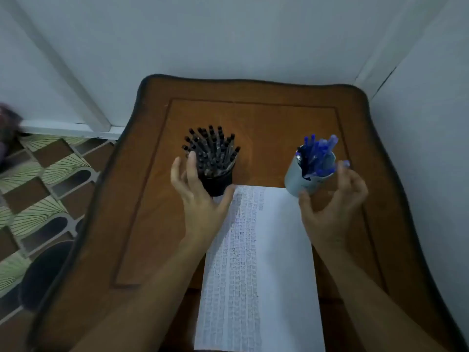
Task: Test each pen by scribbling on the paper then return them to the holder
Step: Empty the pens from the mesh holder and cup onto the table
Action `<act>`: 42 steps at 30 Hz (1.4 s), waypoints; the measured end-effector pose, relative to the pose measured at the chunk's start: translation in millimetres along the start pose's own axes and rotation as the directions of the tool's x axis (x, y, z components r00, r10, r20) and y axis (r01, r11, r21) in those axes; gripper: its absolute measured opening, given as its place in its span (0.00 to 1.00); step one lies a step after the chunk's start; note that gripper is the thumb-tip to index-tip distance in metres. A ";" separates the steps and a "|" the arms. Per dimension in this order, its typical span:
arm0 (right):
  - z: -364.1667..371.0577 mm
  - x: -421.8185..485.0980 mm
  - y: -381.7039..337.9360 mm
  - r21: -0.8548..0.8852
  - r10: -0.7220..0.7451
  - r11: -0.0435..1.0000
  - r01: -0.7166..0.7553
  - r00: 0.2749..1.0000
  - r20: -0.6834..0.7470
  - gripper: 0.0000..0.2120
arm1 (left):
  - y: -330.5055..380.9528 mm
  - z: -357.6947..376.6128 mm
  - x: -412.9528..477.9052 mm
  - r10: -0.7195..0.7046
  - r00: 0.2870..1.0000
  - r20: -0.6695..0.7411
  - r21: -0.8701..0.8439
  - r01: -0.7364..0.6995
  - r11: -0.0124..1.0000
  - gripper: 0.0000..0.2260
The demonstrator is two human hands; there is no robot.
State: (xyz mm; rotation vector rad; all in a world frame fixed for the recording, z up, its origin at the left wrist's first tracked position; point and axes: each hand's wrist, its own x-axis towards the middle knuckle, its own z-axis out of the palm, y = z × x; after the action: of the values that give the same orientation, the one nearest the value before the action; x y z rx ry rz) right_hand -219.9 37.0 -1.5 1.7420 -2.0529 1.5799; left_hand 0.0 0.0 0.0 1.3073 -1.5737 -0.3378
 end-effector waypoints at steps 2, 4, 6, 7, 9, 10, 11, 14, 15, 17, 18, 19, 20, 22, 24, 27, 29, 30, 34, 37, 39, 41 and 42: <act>4.4 0.0 5.2 0.061 0.075 0.995 -0.072 0.996 -0.049 0.43 | -3.8 3.4 0.4 -0.082 0.996 -0.036 -0.084 0.078 0.993 0.46; 11.8 2.4 11.6 0.163 0.218 0.964 -0.212 0.976 -0.019 0.49 | -9.9 7.7 3.7 -0.206 0.977 -0.054 -0.164 0.195 0.967 0.51; 18.2 0.0 15.4 0.315 0.315 0.892 -0.324 0.946 0.080 0.54 | -14.3 11.1 1.5 -0.286 0.956 -0.058 -0.230 0.266 0.936 0.51; 20.2 0.3 18.6 0.377 0.328 0.856 -0.354 0.935 0.134 0.56 | -16.7 12.3 0.7 -0.298 0.953 -0.054 -0.243 0.277 0.930 0.50; 24.4 4.4 25.0 0.396 0.330 0.838 -0.374 0.927 0.177 0.60 | -20.1 14.6 -1.5 -0.287 0.957 -0.044 -0.212 0.272 0.939 0.45; 26.4 7.2 27.4 0.407 0.352 0.822 -0.399 0.917 0.189 0.60 | -21.0 15.6 -1.9 -0.286 0.957 -0.044 -0.199 0.272 0.941 0.43; 28.2 9.8 28.1 0.416 0.372 0.805 -0.422 0.906 0.200 0.60 | -20.7 15.5 -2.7 -0.285 0.958 -0.039 -0.190 0.273 0.943 0.42; 30.2 12.8 27.2 0.335 0.372 0.836 -0.435 0.898 0.237 0.44 | -19.0 12.0 -2.9 -0.274 0.962 0.000 -0.211 0.268 0.940 0.41; 28.8 13.1 26.8 0.291 0.364 0.855 -0.430 0.896 0.254 0.39 | -17.6 9.8 -2.1 -0.272 0.962 0.020 -0.215 0.270 0.938 0.41; 21.7 11.8 23.3 0.244 0.322 0.886 -0.394 0.902 0.286 0.35 | -13.8 4.9 -0.8 -0.282 0.957 0.061 -0.205 0.289 0.935 0.41; 15.0 10.9 21.2 0.206 0.290 0.912 -0.354 0.913 0.285 0.37 | -10.1 1.5 -0.4 -0.287 0.954 0.081 -0.197 0.298 0.934 0.41; 8.0 10.2 20.8 0.138 0.243 0.947 -0.289 0.929 0.279 0.40 | -5.8 -1.8 -0.2 -0.288 0.952 0.100 -0.189 0.302 0.934 0.40; 1.1 9.5 20.7 0.051 0.190 0.976 -0.213 0.940 0.282 0.41 | -3.8 -3.9 0.2 -0.291 0.950 0.113 -0.180 0.308 0.934 0.40; -11.5 9.1 25.2 -0.129 0.081 0.991 -0.044 0.951 0.297 0.41 | -2.3 -5.7 2.6 -0.300 0.945 0.129 -0.170 0.319 0.932 0.40; -27.0 5.5 26.7 -0.252 0.002 0.963 0.091 0.938 0.347 0.39 | -0.6 -7.1 3.8 -0.316 0.938 0.144 -0.160 0.337 0.928 0.39; -48.7 -2.7 32.8 -0.393 -0.083 0.882 0.261 0.905 0.416 0.39 | 1.9 -8.4 5.7 -0.334 0.930 0.156 -0.138 0.356 0.924 0.39; -60.4 -5.3 43.0 -0.456 -0.185 0.802 0.386 0.886 0.425 0.40 | 3.4 -9.3 6.2 -0.336 0.928 0.158 -0.129 0.357 0.925 0.39; -65.8 -4.7 48.4 -0.490 -0.227 0.758 0.430 0.879 0.419 0.40 | 3.7 -9.4 6.1 -0.335 0.929 0.160 -0.124 0.355 0.926 0.39; -90.3 9.7 73.8 -0.561 -0.412 0.576 0.594 0.804 0.429 0.43 | 3.8 -9.0 5.5 -0.337 0.929 0.154 -0.114 0.356 0.928 0.39; -112.3 26.8 94.7 -0.592 -0.476 0.486 0.643 0.763 0.437 0.48 | 1.7 -8.7 5.2 -0.334 0.931 0.149 -0.109 0.352 0.930 0.39; -129.6 36.2 102.4 -0.623 -0.456 0.446 0.643 0.762 0.460 0.51 | -0.4 -8.0 4.9 -0.329 0.933 0.146 -0.104 0.345 0.933 0.39; -144.2 44.0 105.2 -0.652 -0.386 0.452 0.609 0.792 0.473 0.52 | -2.3 -6.8 4.4 -0.323 0.936 0.141 -0.093 0.337 0.937 0.39; -149.1 48.2 105.0 -0.667 -0.334 0.487 0.564 0.826 0.454 0.50 | -3.0 -6.2 4.2 -0.320 0.937 0.137 -0.083 0.333 0.939 0.39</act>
State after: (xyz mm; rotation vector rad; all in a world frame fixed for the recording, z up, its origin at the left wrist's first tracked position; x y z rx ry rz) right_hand -398.5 88.8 30.3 1.8922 -1.6848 0.1859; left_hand 7.2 -2.4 2.7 1.4898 -1.4127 -0.7108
